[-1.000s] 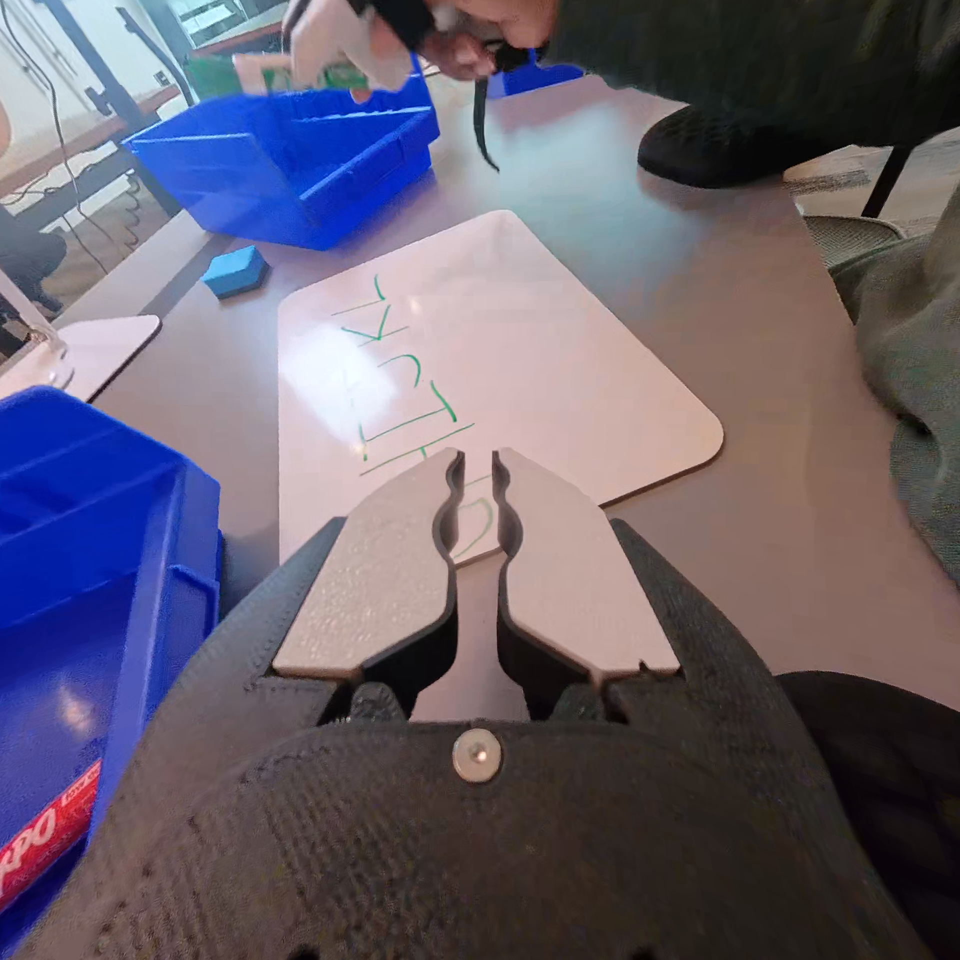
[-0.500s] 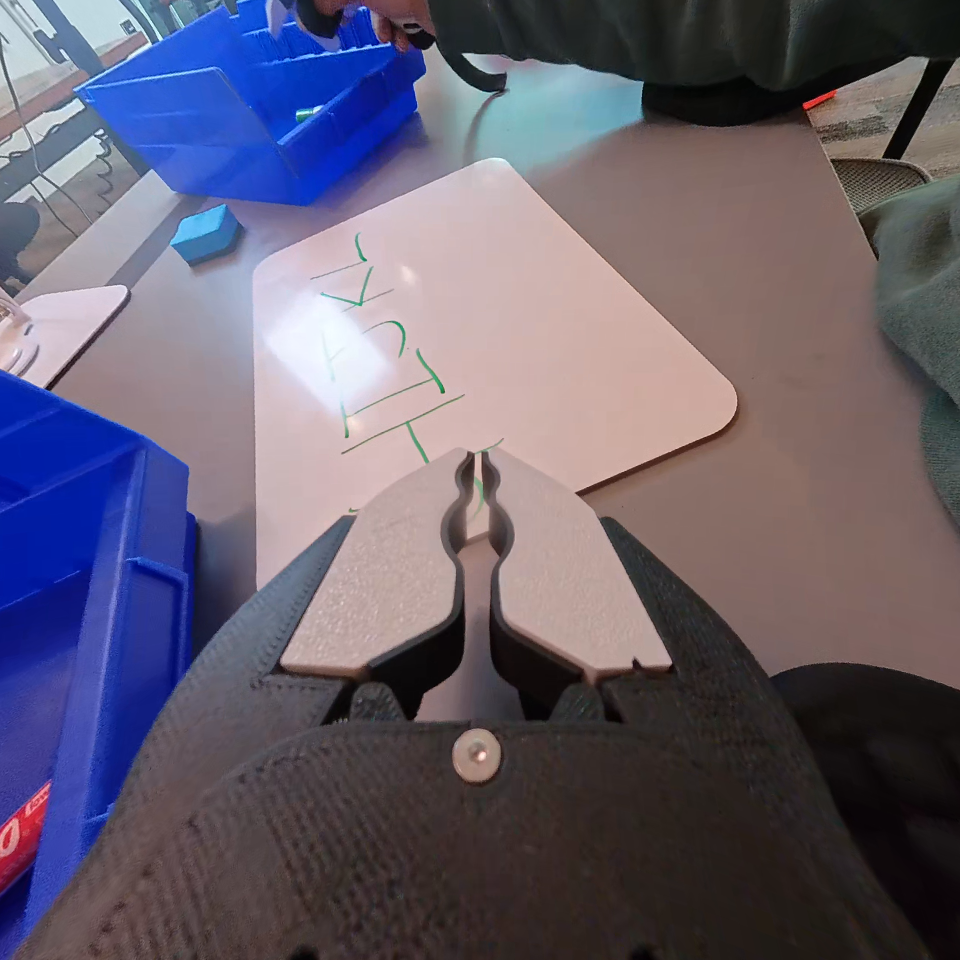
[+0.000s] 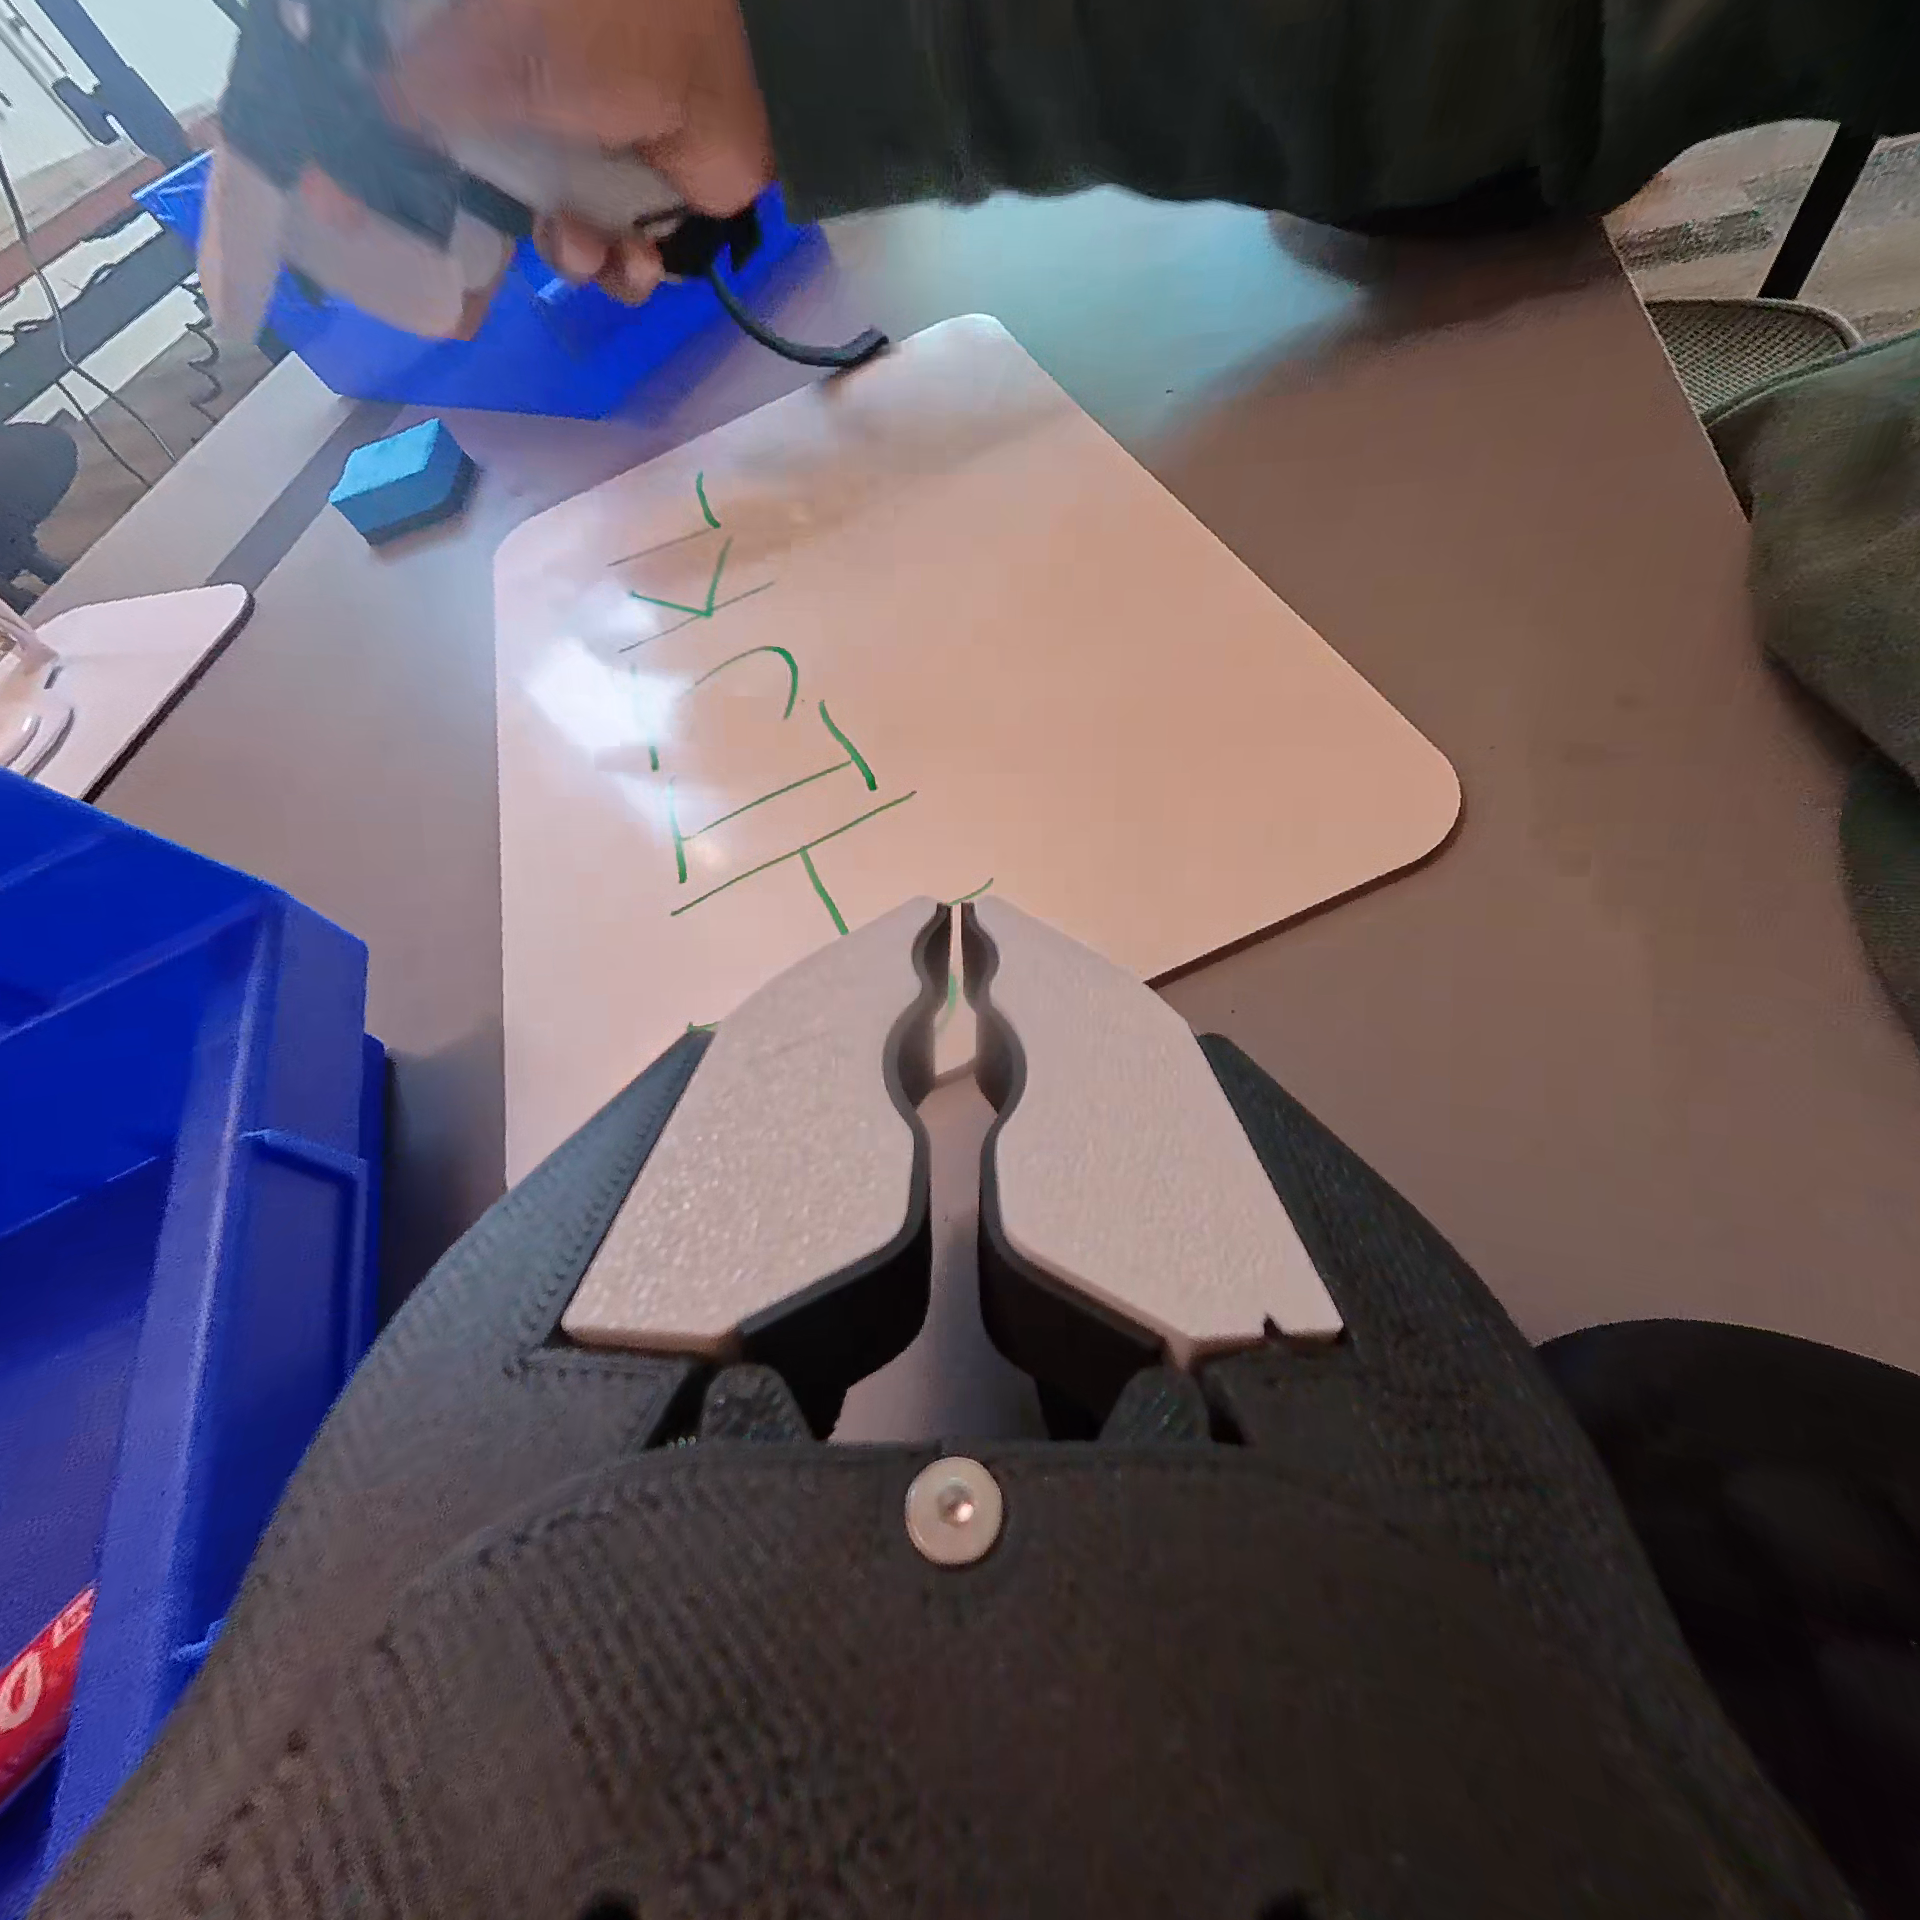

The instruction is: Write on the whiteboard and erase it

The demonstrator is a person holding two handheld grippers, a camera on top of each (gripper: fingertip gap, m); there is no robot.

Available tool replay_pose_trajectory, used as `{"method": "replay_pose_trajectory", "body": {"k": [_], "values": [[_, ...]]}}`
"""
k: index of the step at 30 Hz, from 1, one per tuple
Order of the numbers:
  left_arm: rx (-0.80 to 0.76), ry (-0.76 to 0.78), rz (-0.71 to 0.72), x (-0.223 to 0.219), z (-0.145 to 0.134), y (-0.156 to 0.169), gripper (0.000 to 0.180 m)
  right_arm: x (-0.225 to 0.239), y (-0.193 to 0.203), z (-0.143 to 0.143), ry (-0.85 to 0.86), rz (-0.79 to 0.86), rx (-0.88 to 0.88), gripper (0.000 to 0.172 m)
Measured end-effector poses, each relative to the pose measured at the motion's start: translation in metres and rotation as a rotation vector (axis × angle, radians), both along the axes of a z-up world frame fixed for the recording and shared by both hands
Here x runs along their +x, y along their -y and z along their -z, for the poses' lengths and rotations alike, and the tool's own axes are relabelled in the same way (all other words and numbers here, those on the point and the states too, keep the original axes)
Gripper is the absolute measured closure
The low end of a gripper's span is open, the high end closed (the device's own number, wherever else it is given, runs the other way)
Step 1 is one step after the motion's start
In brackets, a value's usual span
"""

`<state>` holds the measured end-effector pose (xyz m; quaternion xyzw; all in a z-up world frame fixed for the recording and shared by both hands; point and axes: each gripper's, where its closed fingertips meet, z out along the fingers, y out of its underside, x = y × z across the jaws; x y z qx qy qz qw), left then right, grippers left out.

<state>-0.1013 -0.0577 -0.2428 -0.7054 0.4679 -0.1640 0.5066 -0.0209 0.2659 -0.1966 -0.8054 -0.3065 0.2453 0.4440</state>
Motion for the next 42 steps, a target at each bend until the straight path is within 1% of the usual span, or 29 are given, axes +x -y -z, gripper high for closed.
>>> {"method": "replay_pose_trajectory", "body": {"k": [1,2,3,5,10,13,16,19,22,23,24,25,30,34,37,42], "values": [[0.001,0.001,-0.001,0.0,0.0,0.0,0.179,0.002,-0.014,0.01,0.04,0.053,-0.001,0.089],[0.001,0.002,-0.002,-0.001,0.0,0.0,0.179,0.0,-0.023,0.015,0.054,0.08,-0.007,0.085],[-0.002,0.002,-0.003,-0.001,0.0,-0.001,0.179,0.0,-0.031,0.02,0.078,0.119,-0.019,0.076],[-0.009,0.003,-0.004,-0.002,0.001,-0.001,0.179,0.002,-0.044,0.029,0.164,0.182,-0.033,0.067],[-0.014,-0.002,0.002,-0.002,0.002,0.0,0.179,0.013,-0.066,0.048,0.347,0.24,-0.018,0.063],[-0.005,-0.005,0.007,-0.001,0.001,0.001,0.179,0.021,-0.071,0.055,0.401,0.231,-0.014,0.065],[-0.018,-0.002,0.01,-0.001,0.003,0.001,0.179,0.024,-0.074,0.057,0.4,0.222,-0.037,0.071],[-0.027,-0.009,0.015,0.0,0.006,0.002,0.179,0.025,-0.076,0.069,0.414,0.211,-0.114,0.077],[-0.023,-0.014,0.016,0.0,0.006,0.002,0.179,0.022,-0.075,0.084,0.388,0.203,-0.203,0.088],[-0.023,-0.012,0.014,-0.001,0.005,0.001,0.179,0.02,-0.075,0.086,0.369,0.192,-0.214,0.096],[-0.022,-0.011,0.013,-0.001,0.005,0.001,0.179,0.019,-0.076,0.083,0.344,0.19,-0.198,0.114],[-0.022,-0.01,0.012,-0.001,0.005,0.001,0.179,0.019,-0.077,0.079,0.322,0.186,-0.172,0.114],[-0.035,-0.013,0.017,-0.002,0.007,0.001,0.179,0.015,-0.062,0.07,0.269,0.092,-0.167,0.114],[-0.029,-0.023,0.02,-0.001,0.008,0.002,0.179,0.008,-0.039,0.057,0.222,-0.066,-0.136,0.114],[-0.03,-0.022,0.018,-0.001,0.008,0.001,0.179,0.006,-0.002,0.053,0.253,-0.234,-0.119,0.114],[-0.026,-0.036,0.018,0.0,0.009,0.001,0.179,0.018,0.068,0.057,0.338,-0.422,-0.089,0.114]]}}
